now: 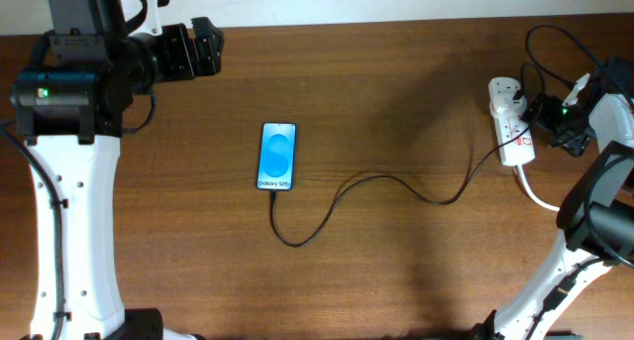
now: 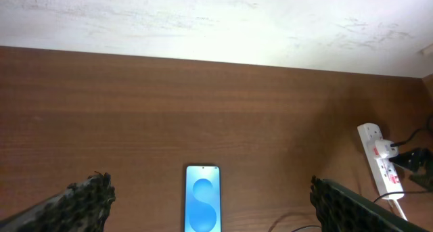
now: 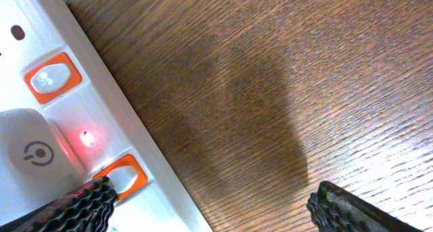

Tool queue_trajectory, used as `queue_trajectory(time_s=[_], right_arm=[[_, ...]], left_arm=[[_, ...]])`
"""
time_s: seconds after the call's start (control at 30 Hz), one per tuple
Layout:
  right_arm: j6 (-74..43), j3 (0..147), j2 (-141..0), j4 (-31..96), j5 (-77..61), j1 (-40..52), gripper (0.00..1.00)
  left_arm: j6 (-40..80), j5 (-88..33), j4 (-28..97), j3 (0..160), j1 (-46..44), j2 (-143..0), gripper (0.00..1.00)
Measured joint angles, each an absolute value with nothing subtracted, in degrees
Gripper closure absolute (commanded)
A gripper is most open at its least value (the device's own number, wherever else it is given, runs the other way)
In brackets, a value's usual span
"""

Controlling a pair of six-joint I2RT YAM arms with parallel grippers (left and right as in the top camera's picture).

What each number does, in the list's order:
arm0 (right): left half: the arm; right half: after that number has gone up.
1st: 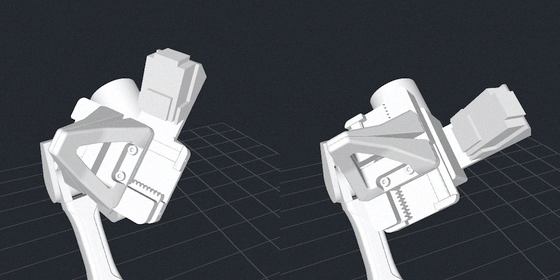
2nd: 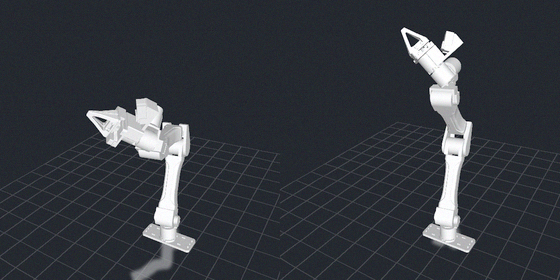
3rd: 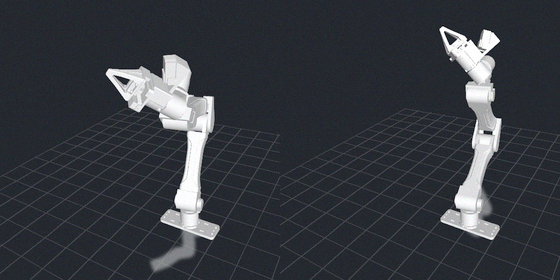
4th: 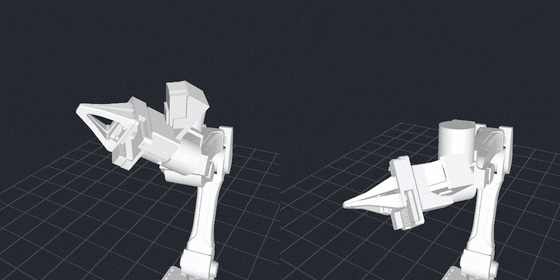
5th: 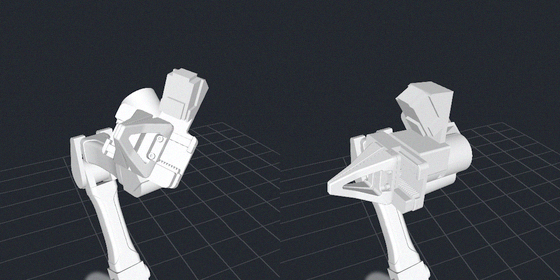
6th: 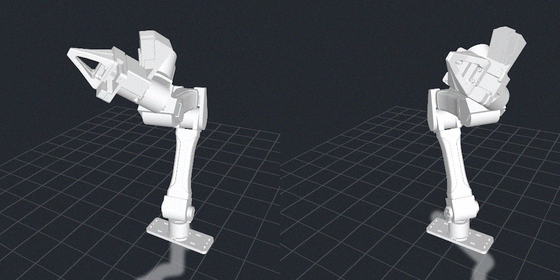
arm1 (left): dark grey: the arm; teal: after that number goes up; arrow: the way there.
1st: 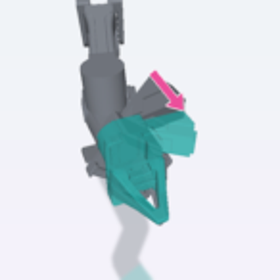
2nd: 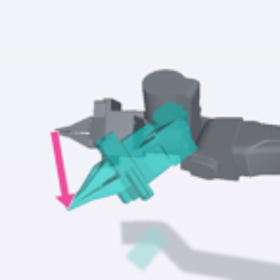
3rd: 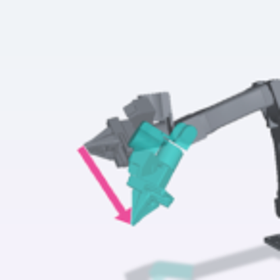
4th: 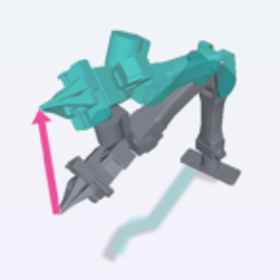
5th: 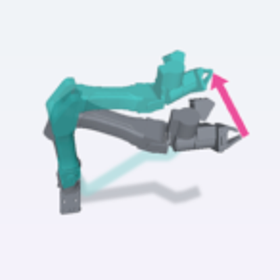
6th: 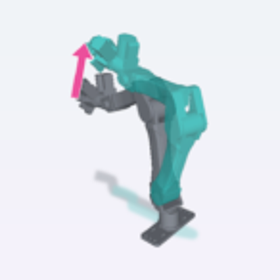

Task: Plug charger to phone and switch on socket
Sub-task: 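Lift the right gripper off the power strip and pull back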

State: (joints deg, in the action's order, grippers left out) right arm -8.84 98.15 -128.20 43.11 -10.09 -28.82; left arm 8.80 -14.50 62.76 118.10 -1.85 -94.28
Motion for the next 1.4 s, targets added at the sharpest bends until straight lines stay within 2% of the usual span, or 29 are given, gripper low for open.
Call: queue_trajectory(time_s=[0.13, 0.3, 0.47, 0.8, 0.93, 1.13, 1.4], right_arm=[[-8.9, 98.7, -128.2, 43.7, -9.6, -28.8, 0.02], [-8.6, 107.4, -130.8, 53.9, -10.2, -30.5, 0.02], [-8.5, 123.4, -131.0, 66.9, -10.4, -35.0, 0.02], [-7.3, 158.1, -128.4, 92.9, -10.0, -34.3, 0.02], [-5.9, 165.9, -121.0, 96.9, -10.6, -29.8, 0.02], [-5.3, 167.0, -106.1, 97.0, -11.5, -18.6, 0.02], [-5.3, 166.9, -97.0, 97.0, -13.0, -5.0, 0.02]], left_arm=[[8.8, -14.5, 62.8, 118.1, -1.8, -94.3, 0.01], [8.8, -14.5, 62.8, 118.1, -1.8, -94.3, 0.01], [8.8, -14.5, 62.7, 118.1, -1.8, -94.3, 0.01], [8.8, -14.5, 62.8, 118.1, -1.8, -94.3, 0.01], [8.8, -14.5, 62.8, 118.1, -1.8, -94.3, 0.01], [8.8, -14.5, 62.7, 118.1, -1.8, -94.3, 0.01], [8.8, -14.5, 62.8, 118.1, -1.8, -94.3, 0.01]])
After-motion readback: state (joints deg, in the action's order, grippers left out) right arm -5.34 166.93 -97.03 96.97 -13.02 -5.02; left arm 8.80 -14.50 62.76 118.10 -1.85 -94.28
